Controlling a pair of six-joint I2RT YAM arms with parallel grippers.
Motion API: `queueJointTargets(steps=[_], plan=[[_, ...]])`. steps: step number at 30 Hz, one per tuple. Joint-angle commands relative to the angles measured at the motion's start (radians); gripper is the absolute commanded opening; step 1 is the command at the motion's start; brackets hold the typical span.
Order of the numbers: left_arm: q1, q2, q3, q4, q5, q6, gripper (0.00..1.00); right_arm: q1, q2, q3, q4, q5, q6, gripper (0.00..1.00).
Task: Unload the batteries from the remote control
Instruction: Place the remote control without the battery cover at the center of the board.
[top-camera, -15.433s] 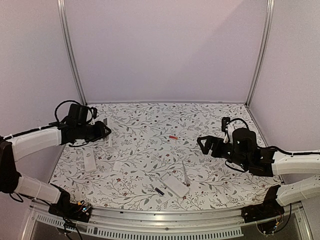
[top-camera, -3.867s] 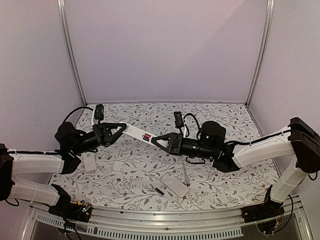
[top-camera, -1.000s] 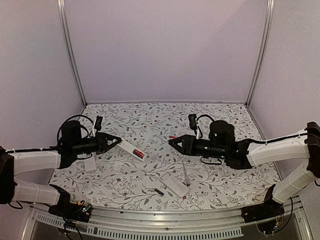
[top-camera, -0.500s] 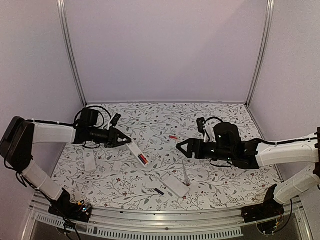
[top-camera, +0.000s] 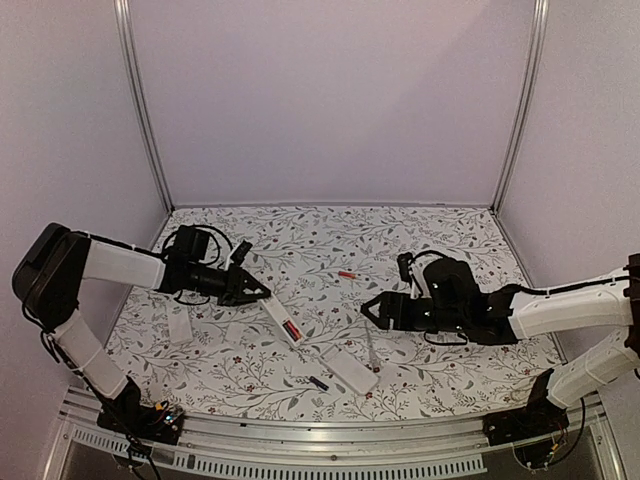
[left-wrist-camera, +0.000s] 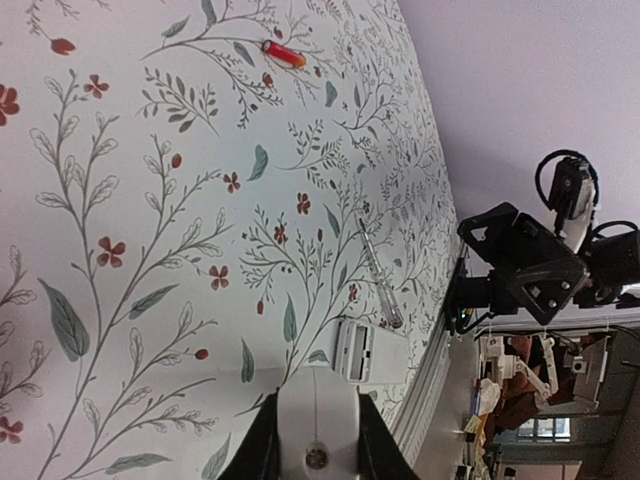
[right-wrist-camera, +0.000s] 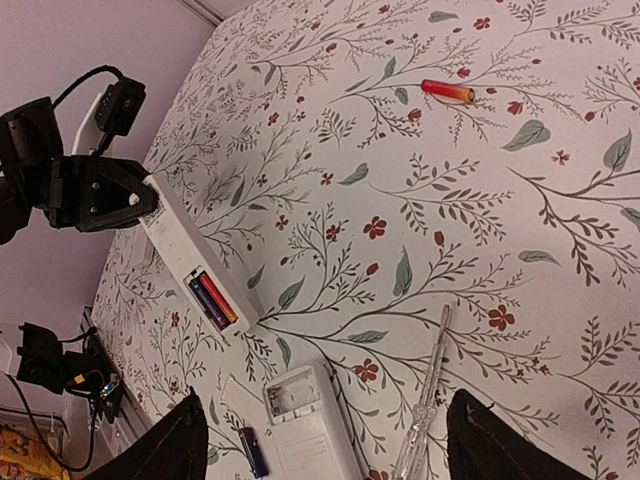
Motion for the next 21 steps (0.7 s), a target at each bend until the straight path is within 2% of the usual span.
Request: queueJointTargets(steps=[1, 6, 8, 14, 21], plan=[[-0.020, 0.000, -0.082, 0.159, -0.025, -0.114, 0.05, -0.002, 0.018, -0.038, -0.042, 0.003, 0.035, 0.81], [-0.027, -0.032, -0.207, 0.377, -0.072, -0.240, 0.06, -0.003, 0.012, -0.056, -0.047, 0.009, 0.053, 0.80], [-0.036, -0.032, -0.234, 0.435, -0.087, -0.268, 0.09, -0.003, 0.021, -0.057, -0.046, 0.007, 0.054, 0.80], [-0.049, -0.041, -0.261, 0.409, -0.141, -0.262, 0.26, 0.003, 0.065, -0.041, -0.087, 0.019, 0.056, 0.78], [-0.065, -0.079, -0.239, 0.271, -0.230, -0.197, 0.42, 0.035, 0.116, 0.006, -0.152, 0.059, 0.053, 0.74]])
